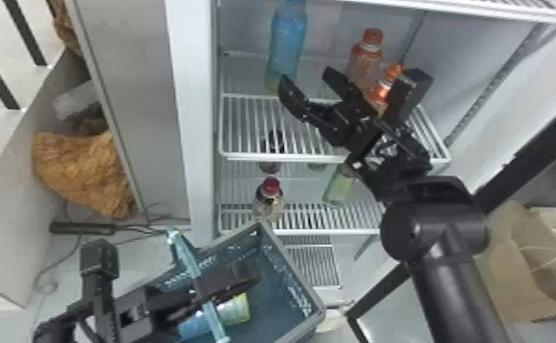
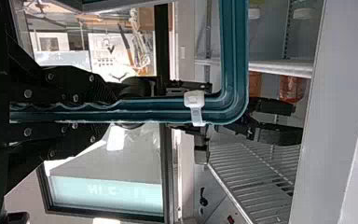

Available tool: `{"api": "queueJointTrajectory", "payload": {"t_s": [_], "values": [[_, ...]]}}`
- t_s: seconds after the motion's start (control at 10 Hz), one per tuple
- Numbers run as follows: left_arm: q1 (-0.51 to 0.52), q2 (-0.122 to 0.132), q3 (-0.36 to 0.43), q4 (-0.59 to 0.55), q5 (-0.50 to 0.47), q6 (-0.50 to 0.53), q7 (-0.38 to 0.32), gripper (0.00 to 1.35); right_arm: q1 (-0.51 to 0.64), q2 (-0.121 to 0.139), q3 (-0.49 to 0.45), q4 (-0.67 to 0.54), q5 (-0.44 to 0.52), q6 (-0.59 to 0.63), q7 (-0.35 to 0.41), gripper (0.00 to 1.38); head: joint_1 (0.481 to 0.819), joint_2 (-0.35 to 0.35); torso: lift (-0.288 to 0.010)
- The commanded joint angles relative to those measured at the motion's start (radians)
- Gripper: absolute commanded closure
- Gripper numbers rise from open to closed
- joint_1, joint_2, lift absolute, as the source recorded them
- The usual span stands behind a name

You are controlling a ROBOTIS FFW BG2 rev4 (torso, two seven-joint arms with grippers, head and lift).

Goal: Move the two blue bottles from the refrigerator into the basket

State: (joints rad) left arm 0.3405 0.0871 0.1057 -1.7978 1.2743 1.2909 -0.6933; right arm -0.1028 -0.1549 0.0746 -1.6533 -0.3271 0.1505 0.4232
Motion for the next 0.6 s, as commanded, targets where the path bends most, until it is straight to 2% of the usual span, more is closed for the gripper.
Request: {"api": "queueJointTrajectory", "payload": {"t_s": [0.0, 0.5], "values": [[0.001, 0.0, 0.0, 0.0, 0.0, 0.0, 0.0, 1.2, -0.04, 0.003, 0.019, 0.045, 0.0, -0.011, -0.014, 0.09, 0.695, -0.161, -0.01], [-0.007, 0.0, 0.0, 0.0, -0.004, 0.0, 0.0, 1.2, -0.17, 0.008, 0.073, 0.165, 0.004, -0.011, -0.067, 0.09, 0.695, -0.14, -0.01]]}}
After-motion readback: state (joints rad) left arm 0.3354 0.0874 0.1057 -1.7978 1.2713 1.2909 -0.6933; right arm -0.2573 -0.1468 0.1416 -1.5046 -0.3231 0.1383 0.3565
